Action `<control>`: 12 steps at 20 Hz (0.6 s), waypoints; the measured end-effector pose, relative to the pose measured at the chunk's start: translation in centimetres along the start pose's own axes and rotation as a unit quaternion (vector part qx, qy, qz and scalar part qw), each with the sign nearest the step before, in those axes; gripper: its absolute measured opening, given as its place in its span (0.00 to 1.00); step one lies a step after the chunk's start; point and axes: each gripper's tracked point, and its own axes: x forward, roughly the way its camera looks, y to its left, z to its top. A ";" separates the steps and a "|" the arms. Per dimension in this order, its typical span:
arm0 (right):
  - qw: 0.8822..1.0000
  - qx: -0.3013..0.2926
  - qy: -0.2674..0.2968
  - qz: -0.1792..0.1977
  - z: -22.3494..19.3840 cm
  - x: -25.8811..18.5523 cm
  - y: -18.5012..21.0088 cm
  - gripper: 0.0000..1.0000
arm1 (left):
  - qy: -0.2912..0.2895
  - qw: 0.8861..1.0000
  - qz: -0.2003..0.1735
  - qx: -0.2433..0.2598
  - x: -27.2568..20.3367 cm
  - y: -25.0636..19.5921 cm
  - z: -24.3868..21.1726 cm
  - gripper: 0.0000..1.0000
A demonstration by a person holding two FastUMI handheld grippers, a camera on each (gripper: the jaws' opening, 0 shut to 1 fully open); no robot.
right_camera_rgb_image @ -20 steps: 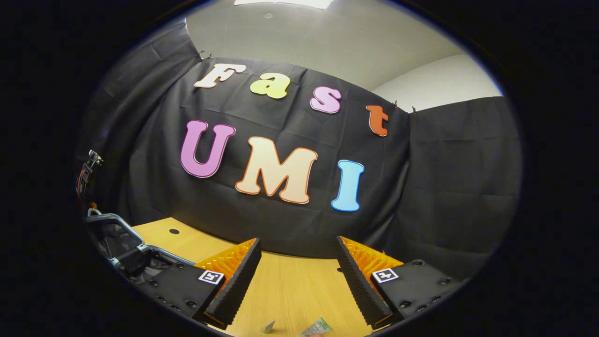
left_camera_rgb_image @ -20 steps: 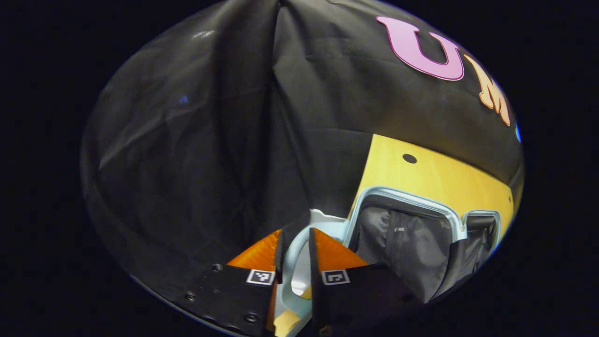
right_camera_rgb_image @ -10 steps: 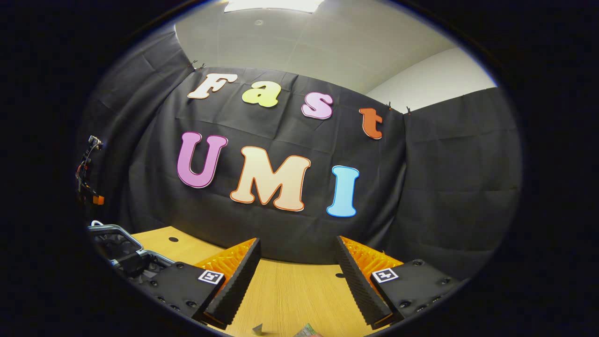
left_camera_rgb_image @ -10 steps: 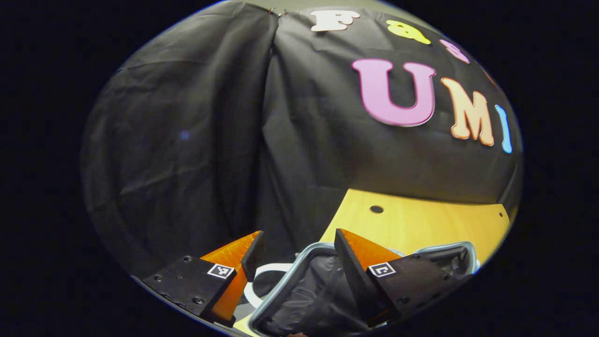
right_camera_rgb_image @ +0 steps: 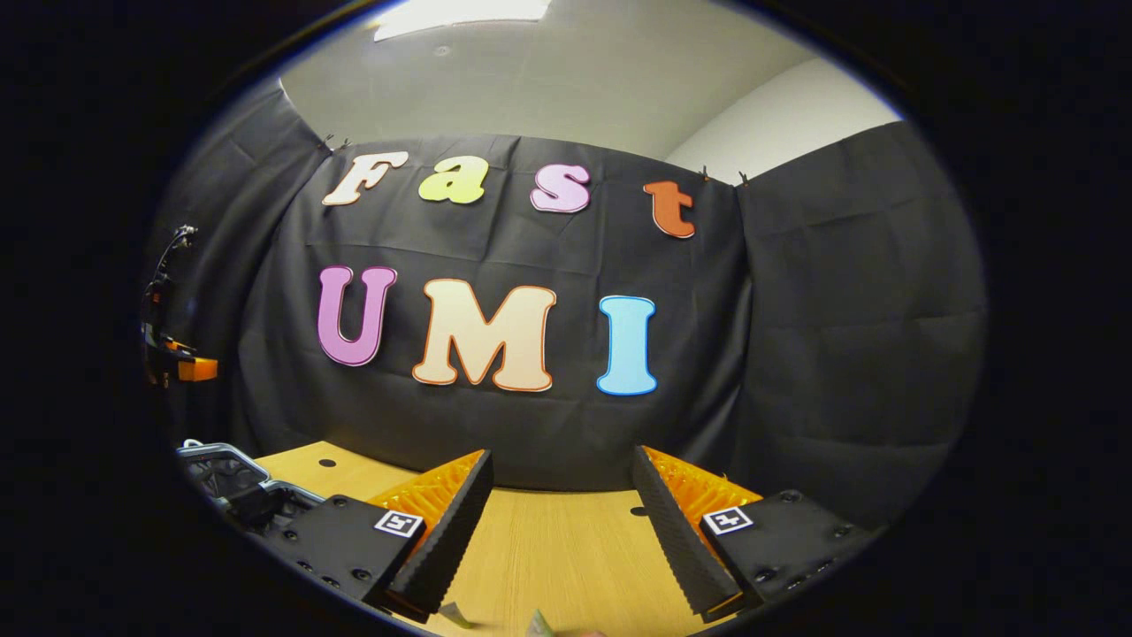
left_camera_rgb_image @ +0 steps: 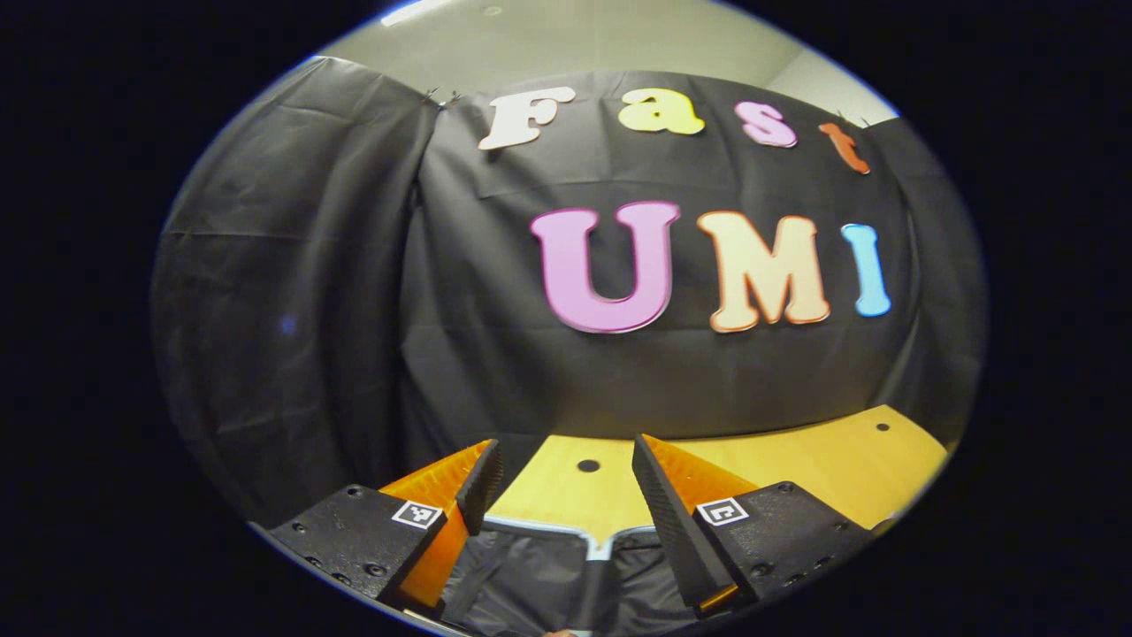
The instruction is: First open the suitcase, pack the skin care products into it, and then close the suitcase.
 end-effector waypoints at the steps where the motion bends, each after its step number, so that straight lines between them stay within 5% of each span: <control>1: 1.000 0.000 0.000 0.002 -0.1 0.1 -0.6 0.98 | 0.000 1.000 -0.008 -0.002 0.0 -1.4 -0.1 0.88; 12: 0.998 0.007 0.002 0.056 -1.8 0.6 -3.5 0.98 | 0.028 0.990 -0.137 0.002 -5.2 -19.2 -4.4 0.88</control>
